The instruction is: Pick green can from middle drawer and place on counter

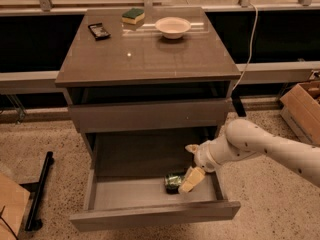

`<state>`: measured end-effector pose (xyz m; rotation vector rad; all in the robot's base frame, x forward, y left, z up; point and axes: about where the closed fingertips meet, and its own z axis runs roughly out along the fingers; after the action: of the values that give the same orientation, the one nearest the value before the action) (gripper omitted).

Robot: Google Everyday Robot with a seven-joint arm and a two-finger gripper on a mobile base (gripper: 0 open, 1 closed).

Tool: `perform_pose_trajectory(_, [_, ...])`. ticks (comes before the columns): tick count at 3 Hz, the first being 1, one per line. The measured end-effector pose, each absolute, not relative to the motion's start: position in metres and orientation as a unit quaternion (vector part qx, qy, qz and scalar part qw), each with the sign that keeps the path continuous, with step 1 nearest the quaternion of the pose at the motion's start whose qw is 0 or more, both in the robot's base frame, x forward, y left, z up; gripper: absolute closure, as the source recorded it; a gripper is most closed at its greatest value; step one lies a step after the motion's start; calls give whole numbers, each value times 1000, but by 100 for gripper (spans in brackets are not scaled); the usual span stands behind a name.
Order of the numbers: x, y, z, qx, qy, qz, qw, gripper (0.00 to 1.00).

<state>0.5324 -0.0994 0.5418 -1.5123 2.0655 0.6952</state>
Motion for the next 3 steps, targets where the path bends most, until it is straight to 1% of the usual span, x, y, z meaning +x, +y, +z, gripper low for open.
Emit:
perform_pose_trajectory(1, [547,-97,509,-549,752,274,240,0])
perform_pose_trajectory(3, [552,-86,475,-532,764,281,235,0])
